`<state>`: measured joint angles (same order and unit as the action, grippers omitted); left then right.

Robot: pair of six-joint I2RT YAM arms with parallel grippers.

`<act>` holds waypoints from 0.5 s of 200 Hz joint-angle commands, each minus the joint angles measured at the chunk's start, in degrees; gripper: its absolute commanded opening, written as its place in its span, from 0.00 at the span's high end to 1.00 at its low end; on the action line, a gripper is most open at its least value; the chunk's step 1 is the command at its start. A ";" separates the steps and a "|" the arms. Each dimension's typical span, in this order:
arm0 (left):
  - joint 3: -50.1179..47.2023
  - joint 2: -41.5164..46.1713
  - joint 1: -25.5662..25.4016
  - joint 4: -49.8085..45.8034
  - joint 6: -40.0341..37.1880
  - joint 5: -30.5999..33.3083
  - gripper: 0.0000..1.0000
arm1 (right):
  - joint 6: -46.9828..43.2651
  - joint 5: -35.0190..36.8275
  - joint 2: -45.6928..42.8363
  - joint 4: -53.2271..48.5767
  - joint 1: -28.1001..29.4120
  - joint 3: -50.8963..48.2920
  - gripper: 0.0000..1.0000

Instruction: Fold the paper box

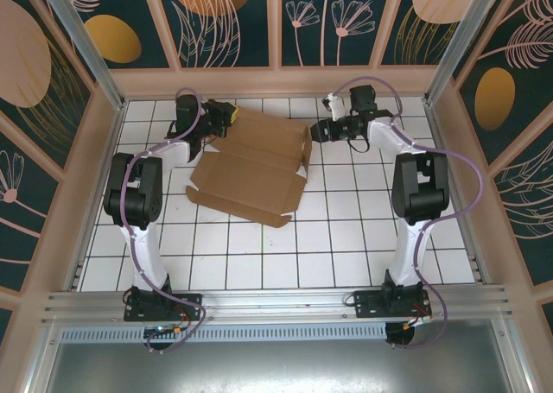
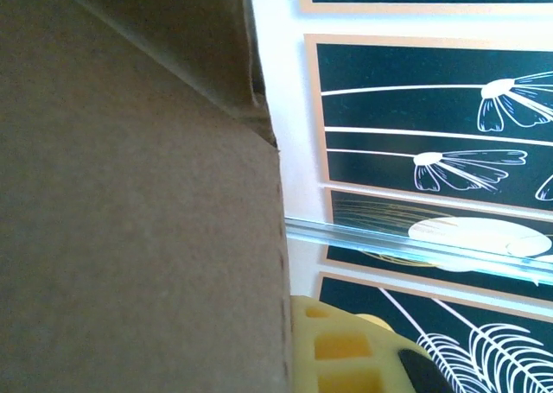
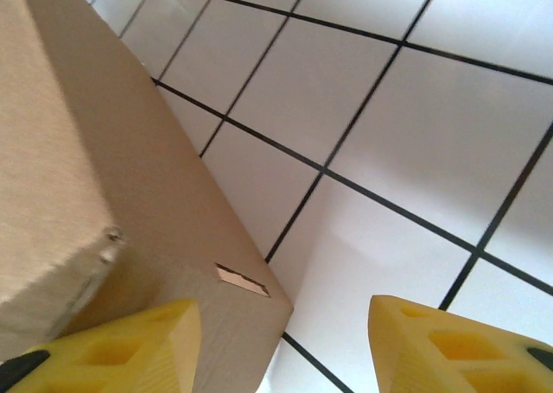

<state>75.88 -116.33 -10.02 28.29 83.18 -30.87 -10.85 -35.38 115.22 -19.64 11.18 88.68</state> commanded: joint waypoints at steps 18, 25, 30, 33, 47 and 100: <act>2.15 -2.06 -0.17 -4.31 2.11 0.61 1.00 | 7.00 6.69 -6.36 9.76 -2.85 -10.41 0.48; 3.19 -2.82 -0.16 -6.20 2.37 0.97 1.00 | 7.48 7.72 -7.03 10.52 -3.23 -11.76 0.48; 3.97 -3.31 -0.17 -7.70 2.58 1.19 1.00 | 7.51 8.27 -7.15 10.45 -3.43 -12.27 0.49; 4.53 -3.68 -0.17 -8.67 2.72 1.31 1.00 | 7.51 8.54 -7.13 10.21 -3.55 -12.42 0.49; 7.03 -5.39 -0.17 -12.51 3.28 1.70 1.00 | 8.18 8.72 -6.48 8.37 -3.84 -12.23 0.50; 13.38 -8.31 -0.17 -18.93 3.59 2.38 1.00 | 9.82 -1.56 -1.32 -0.49 -1.93 -6.48 0.54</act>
<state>87.72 -123.04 -10.07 16.47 85.71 -29.45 -2.02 -31.20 112.27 -16.53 7.31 79.11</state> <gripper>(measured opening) 0.052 0.463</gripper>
